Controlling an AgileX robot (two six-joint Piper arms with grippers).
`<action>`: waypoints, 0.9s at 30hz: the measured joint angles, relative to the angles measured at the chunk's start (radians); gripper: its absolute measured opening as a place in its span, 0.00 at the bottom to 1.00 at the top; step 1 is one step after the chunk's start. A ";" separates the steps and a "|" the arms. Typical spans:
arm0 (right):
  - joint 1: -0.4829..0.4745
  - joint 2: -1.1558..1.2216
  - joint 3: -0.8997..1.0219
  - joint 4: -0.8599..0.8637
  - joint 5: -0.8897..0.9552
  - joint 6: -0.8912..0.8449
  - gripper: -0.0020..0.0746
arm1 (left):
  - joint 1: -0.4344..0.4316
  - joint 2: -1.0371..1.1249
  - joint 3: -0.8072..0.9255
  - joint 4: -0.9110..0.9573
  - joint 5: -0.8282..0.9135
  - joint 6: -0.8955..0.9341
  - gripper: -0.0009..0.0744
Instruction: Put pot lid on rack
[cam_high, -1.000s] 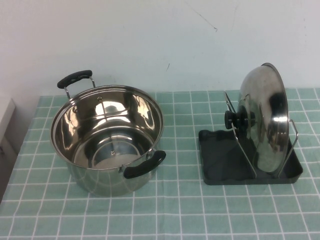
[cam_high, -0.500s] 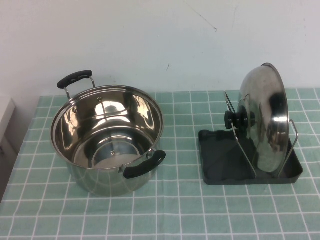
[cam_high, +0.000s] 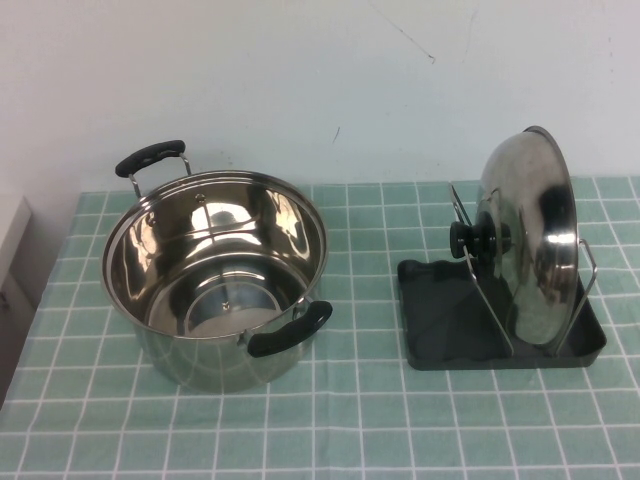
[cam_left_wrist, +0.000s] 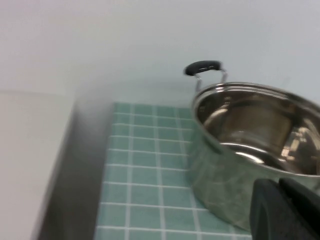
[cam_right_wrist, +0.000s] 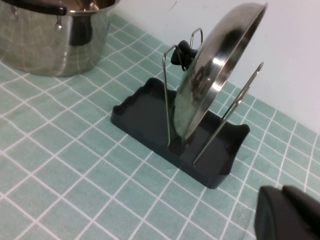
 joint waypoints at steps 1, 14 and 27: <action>0.000 0.000 0.000 0.000 0.000 0.000 0.02 | 0.032 0.000 0.010 -0.007 -0.009 0.010 0.01; 0.000 0.000 0.000 0.000 0.000 0.000 0.02 | 0.213 0.000 0.360 -0.091 -0.217 0.056 0.01; 0.000 0.000 0.000 0.000 0.002 0.000 0.02 | 0.213 0.000 0.414 -0.121 -0.292 0.064 0.01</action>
